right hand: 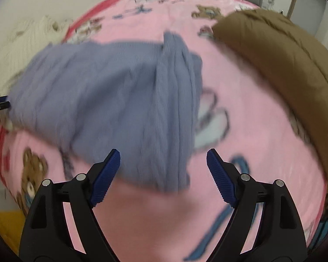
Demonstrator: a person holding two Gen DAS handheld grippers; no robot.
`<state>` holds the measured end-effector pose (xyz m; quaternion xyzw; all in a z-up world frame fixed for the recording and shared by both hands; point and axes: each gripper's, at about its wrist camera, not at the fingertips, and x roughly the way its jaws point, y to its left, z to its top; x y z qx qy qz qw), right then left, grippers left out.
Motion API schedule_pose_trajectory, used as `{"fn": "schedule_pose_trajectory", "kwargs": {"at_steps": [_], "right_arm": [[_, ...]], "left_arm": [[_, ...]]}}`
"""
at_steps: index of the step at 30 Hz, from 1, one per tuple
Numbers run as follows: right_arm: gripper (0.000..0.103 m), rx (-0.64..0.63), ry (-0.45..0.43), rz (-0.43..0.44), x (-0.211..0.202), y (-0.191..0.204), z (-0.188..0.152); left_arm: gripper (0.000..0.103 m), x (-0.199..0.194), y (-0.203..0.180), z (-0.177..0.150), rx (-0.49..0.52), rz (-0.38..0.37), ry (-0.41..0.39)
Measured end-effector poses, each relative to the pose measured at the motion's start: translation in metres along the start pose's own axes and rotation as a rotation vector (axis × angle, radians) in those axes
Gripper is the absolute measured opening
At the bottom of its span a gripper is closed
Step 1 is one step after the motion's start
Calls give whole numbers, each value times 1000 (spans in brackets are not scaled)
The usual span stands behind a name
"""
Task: Fold large clothes
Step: 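Grasp the folded cardigan edge with the right tool while the left tool grasps beside it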
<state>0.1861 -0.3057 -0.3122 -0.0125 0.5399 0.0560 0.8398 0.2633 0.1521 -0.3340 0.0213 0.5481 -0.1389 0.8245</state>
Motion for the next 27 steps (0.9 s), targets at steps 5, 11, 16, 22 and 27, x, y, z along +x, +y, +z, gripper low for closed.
{"fn": "schedule_pose_trajectory", "kwargs": {"at_steps": [5, 11, 16, 22, 27], "right_arm": [[78, -28, 3, -43, 14, 5, -19], [48, -99, 36, -44, 43, 18, -14], [16, -18, 69, 1, 46, 10, -6], [14, -116, 68, -160, 9, -2, -2], [14, -181, 78, -162, -8, -13, 4]], "left_arm": [[88, 7, -4, -26, 11, 58, -31], [55, 24, -9, -21, 104, 21, 10], [31, 28, -17, -18, 138, 3, 53], [24, -11, -30, -26, 146, -9, 47], [22, -37, -38, -32, 170, 20, 58]]}}
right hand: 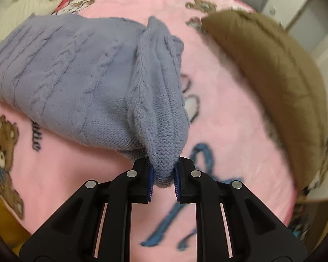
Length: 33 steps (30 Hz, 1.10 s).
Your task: Fold large clothes
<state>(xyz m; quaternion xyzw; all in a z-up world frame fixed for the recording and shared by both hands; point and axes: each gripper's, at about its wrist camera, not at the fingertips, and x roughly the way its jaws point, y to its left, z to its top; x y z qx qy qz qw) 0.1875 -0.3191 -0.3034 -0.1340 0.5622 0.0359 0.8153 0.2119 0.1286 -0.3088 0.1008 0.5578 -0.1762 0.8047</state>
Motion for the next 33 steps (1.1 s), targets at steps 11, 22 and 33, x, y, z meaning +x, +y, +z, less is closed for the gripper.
{"fn": "schedule_pose_trajectory", "kwargs": {"at_steps": [11, 22, 33], "right_arm": [[33, 37, 64, 111, 30, 6, -9], [84, 337, -130, 348, -18, -62, 27], [85, 281, 69, 433, 89, -43, 85]], "left_arm": [[49, 36, 18, -5, 3, -32, 70], [95, -1, 61, 49, -219, -138, -69], [95, 91, 87, 115, -278, -296, 94]]}}
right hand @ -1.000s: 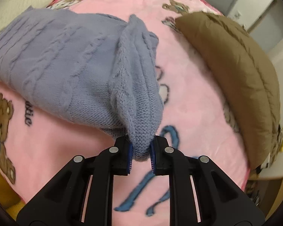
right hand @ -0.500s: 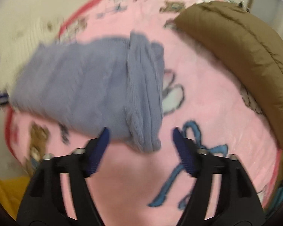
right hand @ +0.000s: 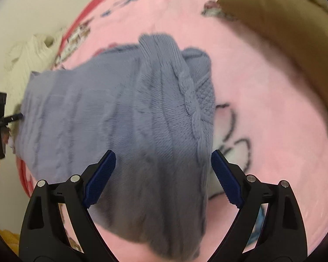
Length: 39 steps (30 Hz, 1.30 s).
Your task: Fold large clothes
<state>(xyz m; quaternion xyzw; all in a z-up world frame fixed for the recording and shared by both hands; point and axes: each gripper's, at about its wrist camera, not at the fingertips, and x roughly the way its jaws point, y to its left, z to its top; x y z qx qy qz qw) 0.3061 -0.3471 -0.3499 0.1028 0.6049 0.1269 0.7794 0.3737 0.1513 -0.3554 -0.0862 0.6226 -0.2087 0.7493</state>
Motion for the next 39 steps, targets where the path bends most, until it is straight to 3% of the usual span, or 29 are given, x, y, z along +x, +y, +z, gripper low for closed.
{"fn": "schedule_pose_trajectory", "kwargs": {"at_steps": [5, 11, 14, 16, 18, 20, 23, 28, 32, 35, 36, 37, 38, 39], "right_arm": [[92, 26, 46, 18, 23, -14, 7], [95, 131, 41, 81, 36, -41, 11], [96, 144, 59, 97, 40, -38, 16], [95, 146, 63, 154, 43, -30, 21], [95, 129, 58, 173, 43, -16, 24], [95, 95, 54, 154, 44, -5, 25], [96, 109, 77, 131, 52, -8, 26], [95, 164, 112, 157, 60, -16, 30], [96, 107, 92, 77, 64, -6, 25], [96, 90, 122, 26, 66, 2, 27], [95, 118, 143, 14, 66, 2, 29], [87, 141, 150, 4, 67, 4, 30], [81, 157, 143, 3, 66, 8, 32], [65, 162, 134, 10, 65, 11, 30]], "left_arm": [[98, 20, 10, 0, -7, -20, 67], [98, 32, 22, 2, -18, -55, 109], [98, 34, 21, 1, -17, -53, 120], [98, 36, 18, 3, -34, -53, 118], [98, 34, 10, 5, -45, -114, 114], [97, 33, -5, 6, -2, -210, 125], [97, 46, -15, 4, 50, -149, 148], [98, 56, -7, 6, 6, -180, 136], [98, 52, -3, 2, -13, -163, 131], [98, 53, -5, 1, -84, -164, 130], [98, 53, -4, 1, -95, -162, 139], [98, 53, -4, 1, -113, -151, 132], [90, 51, -1, 0, -117, -135, 127], [74, 50, -3, -2, -119, -123, 117]]}}
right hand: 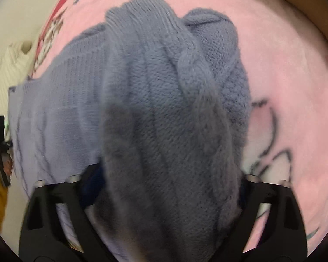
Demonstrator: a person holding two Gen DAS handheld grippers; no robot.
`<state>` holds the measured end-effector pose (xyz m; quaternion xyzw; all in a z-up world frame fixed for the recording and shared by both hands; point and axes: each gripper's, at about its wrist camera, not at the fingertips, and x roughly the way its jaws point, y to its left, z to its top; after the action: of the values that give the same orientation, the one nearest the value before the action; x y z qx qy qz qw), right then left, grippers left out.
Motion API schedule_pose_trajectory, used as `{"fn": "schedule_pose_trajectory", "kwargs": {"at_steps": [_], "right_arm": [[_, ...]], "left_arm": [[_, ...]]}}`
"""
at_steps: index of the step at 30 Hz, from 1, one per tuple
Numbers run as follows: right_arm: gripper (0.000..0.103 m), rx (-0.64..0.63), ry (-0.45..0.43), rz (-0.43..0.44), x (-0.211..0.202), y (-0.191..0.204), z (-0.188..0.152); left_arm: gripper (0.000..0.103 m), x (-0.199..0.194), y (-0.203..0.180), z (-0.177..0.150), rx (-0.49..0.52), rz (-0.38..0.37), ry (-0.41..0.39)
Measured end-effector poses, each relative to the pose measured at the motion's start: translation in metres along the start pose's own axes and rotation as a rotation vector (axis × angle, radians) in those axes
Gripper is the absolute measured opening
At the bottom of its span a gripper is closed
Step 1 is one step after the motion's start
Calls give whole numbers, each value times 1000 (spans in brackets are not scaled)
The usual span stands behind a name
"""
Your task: Fold large clothes
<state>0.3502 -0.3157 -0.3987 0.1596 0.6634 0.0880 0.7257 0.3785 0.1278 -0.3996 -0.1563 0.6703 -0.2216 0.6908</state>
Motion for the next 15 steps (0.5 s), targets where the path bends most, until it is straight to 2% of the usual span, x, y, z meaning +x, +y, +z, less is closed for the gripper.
{"fn": "schedule_pose_trajectory", "kwargs": {"at_steps": [1, 3, 5, 6, 9, 12, 15], "right_arm": [[52, -9, -1, 26, -2, 2, -4], [38, -24, -10, 24, -9, 11, -10], [35, -18, -7, -10, -12, 16, -13], [33, -26, -6, -28, -14, 21, -14], [30, -53, -60, -101, -30, 39, -16], [29, -56, -136, -122, -64, 49, -27], [29, -52, -177, -103, -102, 58, -44]], "left_arm": [[67, -2, -3, -3, -7, -6, -17], [47, -3, -5, -7, -33, 6, -37], [32, -3, -5, -10, -106, -7, -43], [29, -4, -8, -11, -133, 11, -51], [24, -15, -35, -18, -146, 120, -111], [22, -42, -54, -33, -166, 101, -221], [21, -63, -66, -51, -193, 76, -259]]}}
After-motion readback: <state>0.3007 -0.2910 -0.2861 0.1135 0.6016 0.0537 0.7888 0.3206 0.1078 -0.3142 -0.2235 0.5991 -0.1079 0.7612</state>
